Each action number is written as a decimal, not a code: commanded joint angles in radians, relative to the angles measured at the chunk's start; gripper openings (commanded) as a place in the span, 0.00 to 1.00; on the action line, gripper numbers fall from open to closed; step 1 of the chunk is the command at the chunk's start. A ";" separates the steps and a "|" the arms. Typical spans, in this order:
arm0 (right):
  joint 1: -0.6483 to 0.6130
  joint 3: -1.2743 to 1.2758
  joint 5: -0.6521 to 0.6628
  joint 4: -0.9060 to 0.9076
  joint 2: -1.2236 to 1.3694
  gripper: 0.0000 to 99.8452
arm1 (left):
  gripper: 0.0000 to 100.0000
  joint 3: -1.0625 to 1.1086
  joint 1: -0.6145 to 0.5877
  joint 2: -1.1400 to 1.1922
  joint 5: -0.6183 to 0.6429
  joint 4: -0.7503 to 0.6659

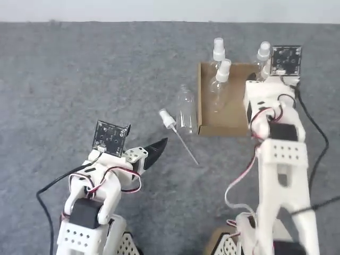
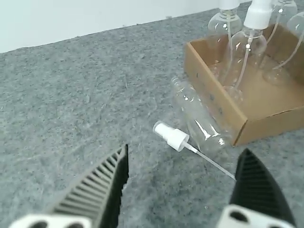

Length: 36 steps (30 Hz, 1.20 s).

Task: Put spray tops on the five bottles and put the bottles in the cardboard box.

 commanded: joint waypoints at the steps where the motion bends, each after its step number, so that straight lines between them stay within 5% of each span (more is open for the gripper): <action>1: -0.120 -0.075 0.011 0.160 -0.194 0.32 | 0.34 -0.019 -0.044 -0.018 -0.003 -0.032; 11: -0.541 -0.074 0.012 0.303 -0.226 0.32 | 0.33 -0.050 -0.190 -0.018 0.006 -0.064; 36: -0.647 -0.066 0.009 0.305 -0.189 0.32 | 0.28 -0.081 -0.308 -0.018 0.006 -0.068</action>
